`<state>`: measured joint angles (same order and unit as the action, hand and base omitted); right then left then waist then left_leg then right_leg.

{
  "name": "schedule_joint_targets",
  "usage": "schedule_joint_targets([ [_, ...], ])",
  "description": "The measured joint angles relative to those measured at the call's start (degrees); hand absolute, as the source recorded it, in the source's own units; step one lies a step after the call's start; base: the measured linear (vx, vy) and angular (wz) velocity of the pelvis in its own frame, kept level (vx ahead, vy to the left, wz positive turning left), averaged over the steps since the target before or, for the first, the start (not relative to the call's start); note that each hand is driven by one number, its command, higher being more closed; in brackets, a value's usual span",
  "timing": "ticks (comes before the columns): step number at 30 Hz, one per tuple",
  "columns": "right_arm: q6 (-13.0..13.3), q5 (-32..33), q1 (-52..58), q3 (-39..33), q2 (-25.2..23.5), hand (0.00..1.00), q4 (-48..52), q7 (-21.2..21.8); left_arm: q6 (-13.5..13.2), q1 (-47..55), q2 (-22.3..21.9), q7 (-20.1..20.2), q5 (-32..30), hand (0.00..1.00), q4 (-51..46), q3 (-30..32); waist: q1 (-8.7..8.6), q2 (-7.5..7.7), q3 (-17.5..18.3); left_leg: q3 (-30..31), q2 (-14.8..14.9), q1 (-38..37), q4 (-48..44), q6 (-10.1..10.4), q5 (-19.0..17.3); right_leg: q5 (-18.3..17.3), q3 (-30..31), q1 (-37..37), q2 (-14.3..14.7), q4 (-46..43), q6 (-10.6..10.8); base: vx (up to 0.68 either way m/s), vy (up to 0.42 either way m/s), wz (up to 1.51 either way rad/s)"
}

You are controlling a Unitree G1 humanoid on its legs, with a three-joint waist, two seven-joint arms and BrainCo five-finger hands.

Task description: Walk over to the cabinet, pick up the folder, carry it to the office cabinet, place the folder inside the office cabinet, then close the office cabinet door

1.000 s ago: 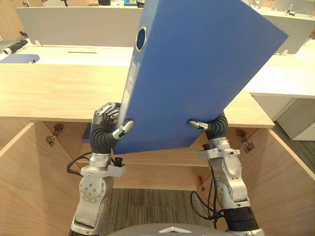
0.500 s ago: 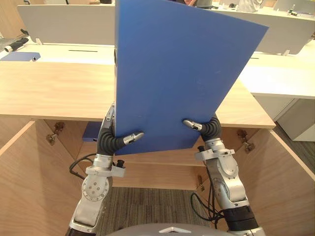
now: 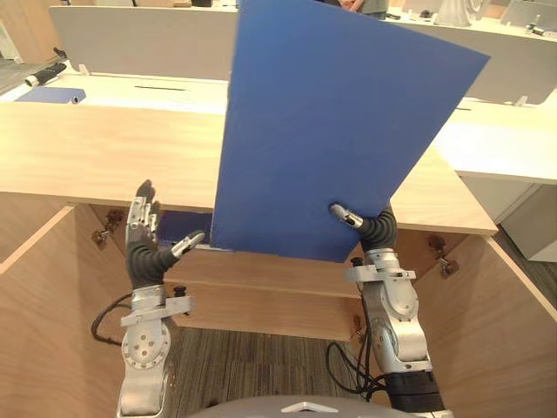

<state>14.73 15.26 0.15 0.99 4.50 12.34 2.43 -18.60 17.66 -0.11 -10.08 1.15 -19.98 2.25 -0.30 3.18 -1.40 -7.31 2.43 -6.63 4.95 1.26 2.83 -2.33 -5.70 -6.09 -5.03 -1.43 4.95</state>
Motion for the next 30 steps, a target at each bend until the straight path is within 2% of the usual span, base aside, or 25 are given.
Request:
schedule_joint_targets([
  [4,0.0,-0.6,0.7,-1.4,-1.9,1.0,0.5,0.0,1.5,1.0,-1.1,-0.6,0.7,0.0,4.5,4.2,0.11,0.26,0.0,1.2,0.0,0.6,0.0,0.0,0.4,-0.1,-1.2,0.0,-0.1,0.0,0.0,-0.02,-0.015,0.14],
  [9,-0.1,-2.1,1.6,-1.8,-1.8,1.0,3.3,0.1,2.8,3.4,-1.9,-0.7,0.9,0.0,8.0,7.3,0.46,0.39,0.1,1.3,0.0,0.6,0.0,0.0,0.4,-0.1,-1.3,0.0,-0.1,-0.1,0.0,0.0,-0.004,0.02],
  [16,0.1,-2.2,3.9,-0.9,-1.9,1.0,7.6,0.2,5.4,3.9,-2.2,0.6,1.0,0.0,19.5,7.7,0.51,0.53,0.1,1.3,0.0,0.7,0.0,0.0,0.4,-0.2,-1.3,0.1,-0.1,-0.3,-0.1,0.0,0.0,0.0],
  [24,0.1,-2.2,7.9,2.6,-1.8,1.0,7.5,0.1,7.3,3.6,-1.8,0.9,1.0,0.0,31.9,7.8,0.16,0.25,-0.2,0.5,0.2,1.5,0.0,0.5,0.0,-0.4,-0.4,1.5,0.1,0.0,-0.2,-0.01,-0.005,-0.06],
  [30,0.1,-2.2,10.2,5.8,-1.7,1.0,7.4,0.1,8.7,1.5,-0.1,0.9,1.0,0.0,44.8,8.2,-0.12,-0.05,-2.6,-2.2,0.4,3.2,-0.4,0.3,-0.1,0.6,2.1,4.9,0.3,-0.9,-0.3,0.01,0.004,-0.21],
])
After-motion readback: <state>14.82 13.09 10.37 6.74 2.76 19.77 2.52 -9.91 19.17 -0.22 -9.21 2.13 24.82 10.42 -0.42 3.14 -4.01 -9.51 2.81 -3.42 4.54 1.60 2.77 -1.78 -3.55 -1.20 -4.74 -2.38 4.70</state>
